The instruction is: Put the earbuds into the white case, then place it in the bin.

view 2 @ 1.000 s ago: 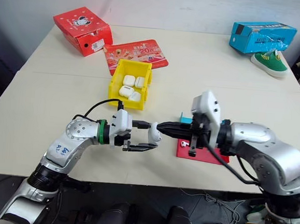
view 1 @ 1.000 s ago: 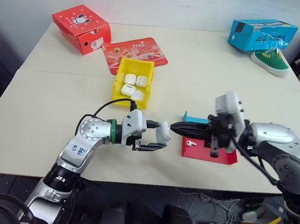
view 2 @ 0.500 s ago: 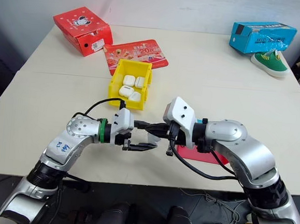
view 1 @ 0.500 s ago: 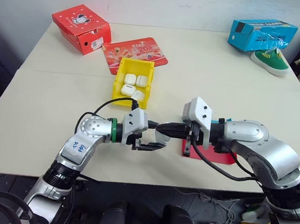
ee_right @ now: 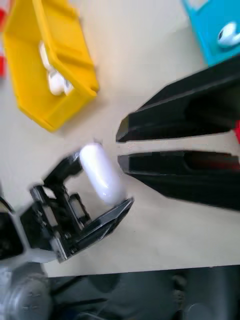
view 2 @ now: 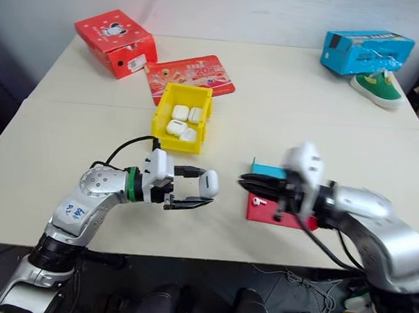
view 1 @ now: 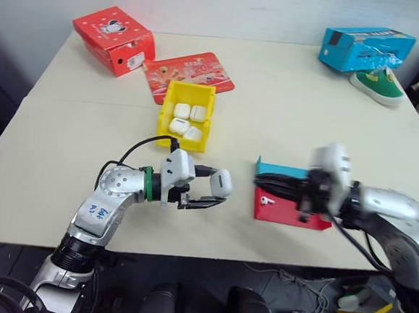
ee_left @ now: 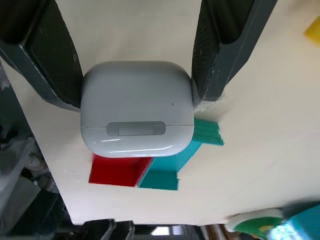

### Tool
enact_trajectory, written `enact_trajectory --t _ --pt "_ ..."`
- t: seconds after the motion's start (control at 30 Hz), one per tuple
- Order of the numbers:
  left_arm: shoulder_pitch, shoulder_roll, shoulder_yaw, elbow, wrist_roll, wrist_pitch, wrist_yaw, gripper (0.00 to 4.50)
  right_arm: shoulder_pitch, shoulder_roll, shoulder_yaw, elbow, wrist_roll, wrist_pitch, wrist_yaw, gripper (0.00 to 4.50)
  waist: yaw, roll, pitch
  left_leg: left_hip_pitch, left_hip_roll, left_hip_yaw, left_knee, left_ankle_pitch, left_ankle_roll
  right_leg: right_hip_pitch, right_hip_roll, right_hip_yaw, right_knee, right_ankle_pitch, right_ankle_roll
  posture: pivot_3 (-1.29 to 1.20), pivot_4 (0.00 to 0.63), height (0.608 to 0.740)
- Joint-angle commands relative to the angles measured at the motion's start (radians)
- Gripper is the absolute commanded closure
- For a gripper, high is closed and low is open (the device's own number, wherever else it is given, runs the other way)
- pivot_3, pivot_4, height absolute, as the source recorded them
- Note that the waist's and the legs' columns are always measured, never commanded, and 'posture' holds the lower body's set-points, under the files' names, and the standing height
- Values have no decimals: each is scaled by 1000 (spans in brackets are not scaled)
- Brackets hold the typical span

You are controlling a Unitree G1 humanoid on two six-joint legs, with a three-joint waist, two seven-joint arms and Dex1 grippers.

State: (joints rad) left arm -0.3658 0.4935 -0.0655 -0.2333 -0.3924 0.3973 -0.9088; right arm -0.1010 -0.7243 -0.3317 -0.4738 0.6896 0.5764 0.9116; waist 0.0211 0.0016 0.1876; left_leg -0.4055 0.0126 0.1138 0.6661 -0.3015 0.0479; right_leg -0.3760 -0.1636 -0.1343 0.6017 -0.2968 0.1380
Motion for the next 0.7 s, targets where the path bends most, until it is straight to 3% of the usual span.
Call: enact_trajectory --t 0.03,0.13,0.23,0.27,0.43,0.7 --pt "18 27 125 -84 -193 88 -40 1722 80 37 -173 23 -42 -160 -21 2467 2 0 0 0 0 1 1 0 0 0 0 0 0 0 0 0 150 740" --pt "8 57 224 -39 -254 151 -4 1722 145 104 -251 31 -92 -362 -8 1535 4 0 0 1 0 1 1 0 0 0 0 2 1 0 1 0 150 740" --pt "-98 67 268 96 -212 131 68 1722 190 164 -293 3 5 -478 94 467 5 0 0 3 0 1 0 2 -1 0 1 2 3 0 1 0 150 740" --pt "-154 54 257 149 -194 129 95 1722 197 181 -292 17 -27 -532 89 97 4 0 0 3 0 1 0 2 -2 0 2 2 3 0 1 0 150 740" --pt "-421 -48 162 452 -39 105 252 1722 220 229 -257 51 -102 -624 24 41 9 -3 -1 3 -1 0 0 3 -1 1 1 3 5 1 1 0 150 740" --pt "-710 -145 79 1029 189 -166 343 1722 256 222 -223 28 -87 -673 20 41 -6 -3 -1 3 -2 5 -2 2 -2 -2 3 4 2 1 1 0 150 740"
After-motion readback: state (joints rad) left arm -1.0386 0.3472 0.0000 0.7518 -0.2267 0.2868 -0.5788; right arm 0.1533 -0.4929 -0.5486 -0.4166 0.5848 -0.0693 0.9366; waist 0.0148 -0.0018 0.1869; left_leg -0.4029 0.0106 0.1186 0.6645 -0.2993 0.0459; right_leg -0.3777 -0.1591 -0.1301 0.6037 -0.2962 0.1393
